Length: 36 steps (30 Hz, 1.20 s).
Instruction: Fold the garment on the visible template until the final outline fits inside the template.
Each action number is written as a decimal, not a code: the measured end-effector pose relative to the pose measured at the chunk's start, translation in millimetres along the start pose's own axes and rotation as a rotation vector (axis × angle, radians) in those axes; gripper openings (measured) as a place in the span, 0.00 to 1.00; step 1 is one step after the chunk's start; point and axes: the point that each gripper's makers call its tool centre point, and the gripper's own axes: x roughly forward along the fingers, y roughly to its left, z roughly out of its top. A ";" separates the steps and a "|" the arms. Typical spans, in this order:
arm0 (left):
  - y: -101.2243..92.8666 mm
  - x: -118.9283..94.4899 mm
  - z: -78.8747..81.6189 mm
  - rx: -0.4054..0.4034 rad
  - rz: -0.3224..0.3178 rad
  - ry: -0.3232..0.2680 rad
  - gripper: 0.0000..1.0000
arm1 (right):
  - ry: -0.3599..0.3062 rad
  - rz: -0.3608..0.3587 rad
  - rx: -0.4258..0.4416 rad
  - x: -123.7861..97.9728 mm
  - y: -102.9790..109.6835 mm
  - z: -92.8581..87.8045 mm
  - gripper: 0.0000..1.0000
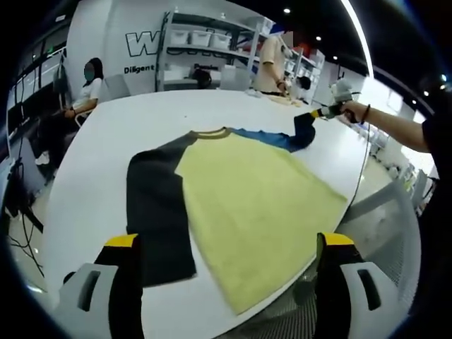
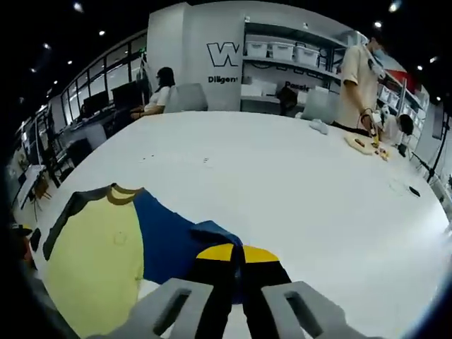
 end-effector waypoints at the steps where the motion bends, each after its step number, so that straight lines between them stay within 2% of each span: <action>1: -0.1 0.0 0.0 0.000 0.000 0.000 0.98 | 0.007 -0.026 0.019 0.9 -7.9 -0.4 0.00; 5: 1.7 -0.6 -0.8 0.002 0.002 0.005 0.98 | -0.007 -0.114 0.049 0.0 -34.3 1.7 0.00; 8: 4.8 -1.3 -1.3 0.001 0.009 0.007 0.98 | 0.003 -0.141 0.068 0.0 -47.6 -2.1 0.00; 14: 3.9 0.5 -2.3 -0.003 0.004 0.010 0.97 | 0.077 -0.212 0.113 -3.9 -68.1 -27.4 0.00; 24: 4.2 1.5 -4.2 0.005 0.003 0.019 0.98 | 0.129 -0.239 0.151 -10.2 -75.1 -45.1 0.00; 26: 3.9 0.9 -4.3 0.005 0.006 0.020 0.98 | 0.151 -0.253 0.213 -14.1 -73.8 -54.3 0.00; 29: 4.4 0.0 -5.3 0.006 0.007 0.022 0.98 | 0.167 -0.244 0.238 -15.3 -70.8 -61.3 0.00; 34: 7.3 -1.0 -6.2 0.003 0.014 0.023 0.97 | 0.197 -0.259 0.282 -10.5 -83.3 -68.3 0.00; 36: 7.0 -1.0 -5.2 0.005 0.014 0.020 0.97 | 0.198 -0.244 0.303 -7.8 -83.6 -69.1 0.00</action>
